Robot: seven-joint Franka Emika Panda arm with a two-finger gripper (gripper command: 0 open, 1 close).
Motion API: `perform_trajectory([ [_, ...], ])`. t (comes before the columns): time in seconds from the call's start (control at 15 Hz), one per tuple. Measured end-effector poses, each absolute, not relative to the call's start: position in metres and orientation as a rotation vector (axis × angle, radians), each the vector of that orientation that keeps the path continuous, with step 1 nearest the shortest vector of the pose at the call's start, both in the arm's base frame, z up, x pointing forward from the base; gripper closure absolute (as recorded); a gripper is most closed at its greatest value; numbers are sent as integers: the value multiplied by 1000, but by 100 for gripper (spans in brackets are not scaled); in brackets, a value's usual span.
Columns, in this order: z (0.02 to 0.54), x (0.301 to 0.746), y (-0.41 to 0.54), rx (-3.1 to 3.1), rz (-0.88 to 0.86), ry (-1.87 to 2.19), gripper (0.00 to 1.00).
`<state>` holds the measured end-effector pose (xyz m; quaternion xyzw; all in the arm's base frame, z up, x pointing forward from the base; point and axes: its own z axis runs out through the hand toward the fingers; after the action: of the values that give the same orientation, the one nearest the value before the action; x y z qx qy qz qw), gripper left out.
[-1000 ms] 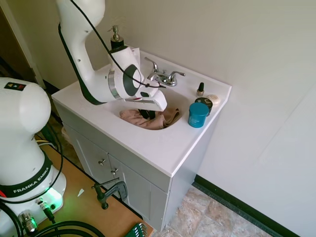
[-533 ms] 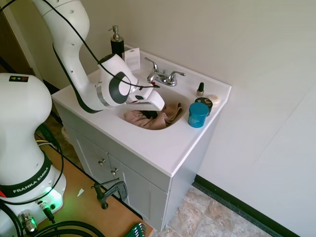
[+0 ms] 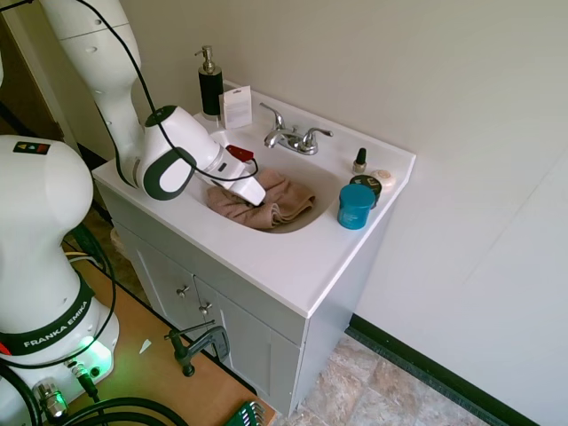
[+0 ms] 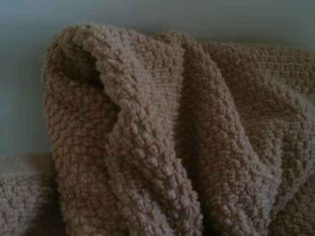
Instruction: Sanitize the sink
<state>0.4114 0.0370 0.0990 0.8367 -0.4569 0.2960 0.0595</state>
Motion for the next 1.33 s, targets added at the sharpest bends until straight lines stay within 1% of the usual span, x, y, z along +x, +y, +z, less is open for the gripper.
perform_trajectory([
  [0.4, 106, 420, 95, 2568, 871, -1549, 100],
  [0.73, 120, 423, 105, 2570, 749, -1700, 100],
  [0.93, 134, 429, 110, 2598, 634, -1783, 100],
  [1.13, 152, 435, 111, 2631, 464, -1878, 100],
  [1.33, 176, 429, 108, 2688, 258, -1927, 100],
])
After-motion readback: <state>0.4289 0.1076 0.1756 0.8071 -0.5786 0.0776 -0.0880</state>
